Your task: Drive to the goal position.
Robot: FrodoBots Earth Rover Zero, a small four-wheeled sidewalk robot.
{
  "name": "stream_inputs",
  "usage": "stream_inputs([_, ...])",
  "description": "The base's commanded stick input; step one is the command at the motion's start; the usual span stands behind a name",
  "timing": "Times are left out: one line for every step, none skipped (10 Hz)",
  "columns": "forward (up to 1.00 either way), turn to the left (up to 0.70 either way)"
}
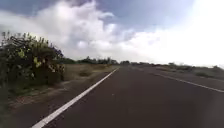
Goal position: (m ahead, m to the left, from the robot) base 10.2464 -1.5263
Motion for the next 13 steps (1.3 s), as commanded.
stream_inputs([1.00,0.00])
stream_inputs([1.00,0.00])
stream_inputs([1.00,0.00])
stream_inputs([1.00,0.00])
stream_inputs([1.00,0.00])
stream_inputs([1.00,0.00])
stream_inputs([1.00,0.00])
stream_inputs([1.00,0.00])
stream_inputs([1.00,0.00])
stream_inputs([1.00,0.00])
stream_inputs([1.00,0.00])
stream_inputs([1.00,0.00])
stream_inputs([1.00,0.00])
